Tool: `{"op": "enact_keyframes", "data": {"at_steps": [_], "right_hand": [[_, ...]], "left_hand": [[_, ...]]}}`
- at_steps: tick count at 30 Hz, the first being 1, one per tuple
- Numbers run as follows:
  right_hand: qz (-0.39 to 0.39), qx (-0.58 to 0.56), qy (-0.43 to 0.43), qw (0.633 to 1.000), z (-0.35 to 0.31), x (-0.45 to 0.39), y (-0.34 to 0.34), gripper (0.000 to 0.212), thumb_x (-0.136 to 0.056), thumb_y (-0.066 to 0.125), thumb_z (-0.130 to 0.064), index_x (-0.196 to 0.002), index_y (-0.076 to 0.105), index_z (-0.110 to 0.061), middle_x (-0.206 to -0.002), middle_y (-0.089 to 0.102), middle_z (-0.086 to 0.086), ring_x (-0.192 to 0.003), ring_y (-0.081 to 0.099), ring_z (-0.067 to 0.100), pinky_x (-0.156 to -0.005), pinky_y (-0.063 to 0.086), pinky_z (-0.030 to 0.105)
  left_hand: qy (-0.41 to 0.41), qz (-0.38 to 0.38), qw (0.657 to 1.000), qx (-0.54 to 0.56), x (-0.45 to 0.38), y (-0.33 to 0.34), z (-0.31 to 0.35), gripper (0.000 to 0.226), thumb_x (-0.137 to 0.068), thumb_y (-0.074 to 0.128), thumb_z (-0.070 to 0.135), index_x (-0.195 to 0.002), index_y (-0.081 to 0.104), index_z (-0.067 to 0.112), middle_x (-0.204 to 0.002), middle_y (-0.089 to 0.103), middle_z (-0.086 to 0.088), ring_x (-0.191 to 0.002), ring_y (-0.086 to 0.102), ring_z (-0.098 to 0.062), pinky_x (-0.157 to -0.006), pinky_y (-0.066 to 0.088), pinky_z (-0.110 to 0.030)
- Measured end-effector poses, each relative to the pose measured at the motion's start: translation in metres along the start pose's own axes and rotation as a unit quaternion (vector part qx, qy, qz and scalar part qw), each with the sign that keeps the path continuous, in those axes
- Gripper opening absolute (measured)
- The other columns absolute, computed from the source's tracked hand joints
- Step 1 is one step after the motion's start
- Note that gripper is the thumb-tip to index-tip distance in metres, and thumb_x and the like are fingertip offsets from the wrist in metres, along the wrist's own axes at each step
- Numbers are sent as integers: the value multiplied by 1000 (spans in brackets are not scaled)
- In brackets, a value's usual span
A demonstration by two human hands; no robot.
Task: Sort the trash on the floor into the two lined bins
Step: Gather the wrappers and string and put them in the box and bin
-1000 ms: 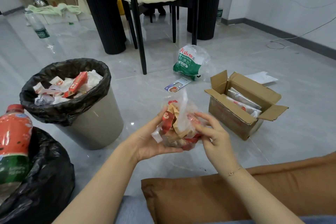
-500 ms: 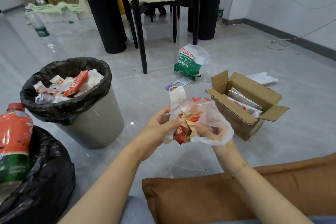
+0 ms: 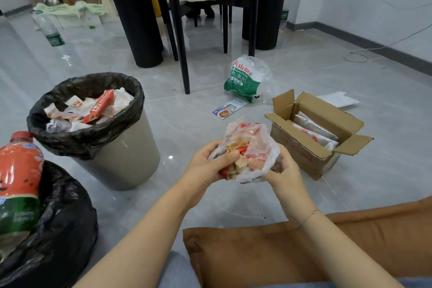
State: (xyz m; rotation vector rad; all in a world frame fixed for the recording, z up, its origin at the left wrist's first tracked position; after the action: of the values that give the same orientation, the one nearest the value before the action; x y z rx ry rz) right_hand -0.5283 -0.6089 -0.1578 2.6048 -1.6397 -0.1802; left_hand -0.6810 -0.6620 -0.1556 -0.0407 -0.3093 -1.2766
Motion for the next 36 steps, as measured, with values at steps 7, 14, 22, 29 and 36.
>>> {"op": "enact_keyframes", "data": {"at_steps": [7, 14, 22, 29, 36], "right_hand": [[-12, -38, 48, 998, -11, -12, 11, 79, -58, 89, -32, -123, 47, -14, -114, 61, 6, -90, 67, 15, -61, 54, 20], [-115, 4, 29, 993, -63, -57, 88, 102, -49, 79, -35, -140, 38, -15, -126, 58, 4, -110, 60, 21, -89, 53, 36], [-92, -126, 37, 987, -78, -114, 217, 51, -77, 70, -4, -122, 47, -1, -95, 66, 12, -78, 63, 26, -67, 54, 37], [-126, 95, -33, 987, -79, -159, 297, 55, -78, 73, -11, -118, 38, -25, -106, 55, 0, -92, 58, 12, -82, 54, 33], [-327, 574, -238, 712, -48, -172, 362, 34, -75, 74, -27, -102, 55, -32, -103, 40, -6, -92, 51, 17, -71, 43, 28]], "left_hand": [[50, 34, 998, 5, 8, -14, 20, 30, -82, 73, 13, -112, 66, 15, -99, 73, -9, -79, 68, -18, -63, 53, -29], [146, 120, 979, 71, 24, -70, 65, 24, -84, 69, 8, -108, 67, 13, -85, 73, 0, -71, 65, -12, -56, 49, -22], [299, 323, 898, 12, 83, -183, 122, 48, -89, 64, 33, -135, 47, 36, -121, 61, 18, -105, 62, 4, -88, 52, -24], [187, 550, 749, -320, 68, -236, 71, 53, -95, 50, 35, -144, 39, 18, -158, 21, -3, -146, 9, -25, -120, 8, -38], [237, 516, 787, -241, 40, -236, 53, 77, -89, 45, 59, -150, 21, 18, -158, -19, 11, -149, -2, -19, -115, 27, -51]]}}
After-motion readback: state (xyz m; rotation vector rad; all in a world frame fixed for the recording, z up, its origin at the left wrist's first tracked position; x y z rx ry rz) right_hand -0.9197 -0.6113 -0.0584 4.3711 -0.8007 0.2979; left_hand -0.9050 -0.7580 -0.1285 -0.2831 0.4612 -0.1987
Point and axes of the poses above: each hand's wrist, its own x-axis away from the middle knuckle, its own y-axis out of the palm, z = x × y, the point moved 6 cm from there along -x, towards the middle knuckle
